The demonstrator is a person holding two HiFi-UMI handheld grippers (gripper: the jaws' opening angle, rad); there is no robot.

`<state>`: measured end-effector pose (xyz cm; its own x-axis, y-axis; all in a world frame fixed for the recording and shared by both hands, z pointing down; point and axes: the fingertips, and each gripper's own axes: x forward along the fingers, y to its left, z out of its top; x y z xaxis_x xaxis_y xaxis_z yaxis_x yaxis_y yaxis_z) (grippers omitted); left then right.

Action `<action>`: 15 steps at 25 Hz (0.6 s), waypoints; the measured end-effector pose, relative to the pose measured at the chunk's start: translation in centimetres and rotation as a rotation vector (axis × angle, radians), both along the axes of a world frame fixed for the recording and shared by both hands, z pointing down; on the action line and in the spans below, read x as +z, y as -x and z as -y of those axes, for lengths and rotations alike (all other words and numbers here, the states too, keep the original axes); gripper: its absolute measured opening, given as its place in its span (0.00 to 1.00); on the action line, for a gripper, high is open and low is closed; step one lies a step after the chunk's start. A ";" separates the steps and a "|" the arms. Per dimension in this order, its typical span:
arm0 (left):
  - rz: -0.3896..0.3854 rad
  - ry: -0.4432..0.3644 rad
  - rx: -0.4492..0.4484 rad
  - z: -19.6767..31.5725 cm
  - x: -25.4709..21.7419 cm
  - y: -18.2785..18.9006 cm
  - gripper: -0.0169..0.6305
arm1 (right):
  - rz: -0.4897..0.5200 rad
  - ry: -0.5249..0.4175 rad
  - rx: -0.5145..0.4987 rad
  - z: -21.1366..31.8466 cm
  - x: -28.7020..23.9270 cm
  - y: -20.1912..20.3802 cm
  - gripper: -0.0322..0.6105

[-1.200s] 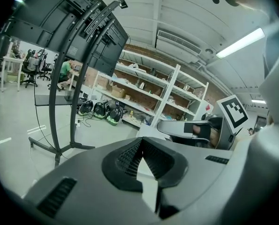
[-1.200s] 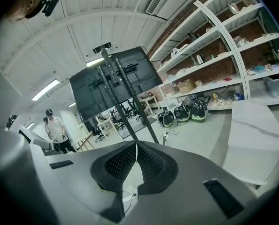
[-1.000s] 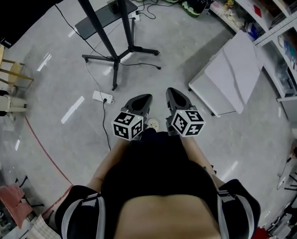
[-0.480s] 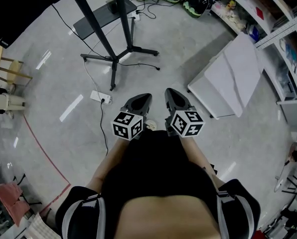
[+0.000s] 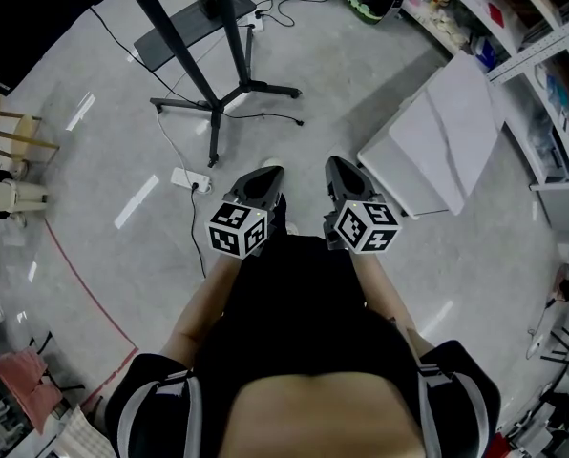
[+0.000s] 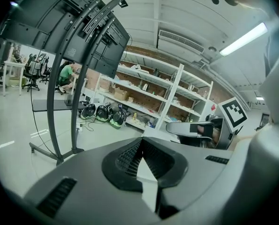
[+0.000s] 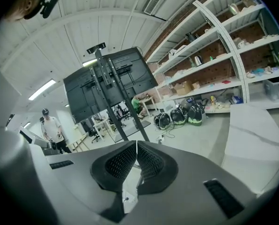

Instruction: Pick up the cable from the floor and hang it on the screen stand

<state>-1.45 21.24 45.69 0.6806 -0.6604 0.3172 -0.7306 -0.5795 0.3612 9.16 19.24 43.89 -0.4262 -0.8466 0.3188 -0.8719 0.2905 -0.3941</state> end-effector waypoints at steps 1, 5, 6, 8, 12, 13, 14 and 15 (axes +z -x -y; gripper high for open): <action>-0.001 0.004 0.000 0.1 0.1 0.0 0.04 | 0.000 0.002 0.005 0.1 0.1 -0.2 0.09; -0.001 0.029 0.013 0.7 0.8 -0.7 0.04 | -0.001 0.017 0.015 0.9 0.5 -0.6 0.09; 0.000 0.031 0.018 1.0 0.9 -0.9 0.04 | 0.000 0.018 0.016 1.2 0.6 -0.7 0.09; -0.001 0.032 0.025 1.7 0.9 -1.4 0.04 | 0.001 0.021 0.021 1.8 0.6 -1.0 0.09; -0.005 0.033 0.033 3.4 0.8 -1.9 0.04 | -0.006 0.035 0.031 3.4 0.9 -1.4 0.09; -0.003 0.034 0.034 3.9 0.8 -1.9 0.04 | -0.009 0.036 0.030 3.8 0.9 -1.4 0.09; -0.002 0.036 0.034 4.5 0.8 -1.9 0.04 | -0.012 0.035 0.029 4.3 0.9 -1.3 0.09; 0.000 0.037 0.034 5.1 0.8 -1.9 0.04 | -0.014 0.033 0.029 4.9 0.8 -1.3 0.09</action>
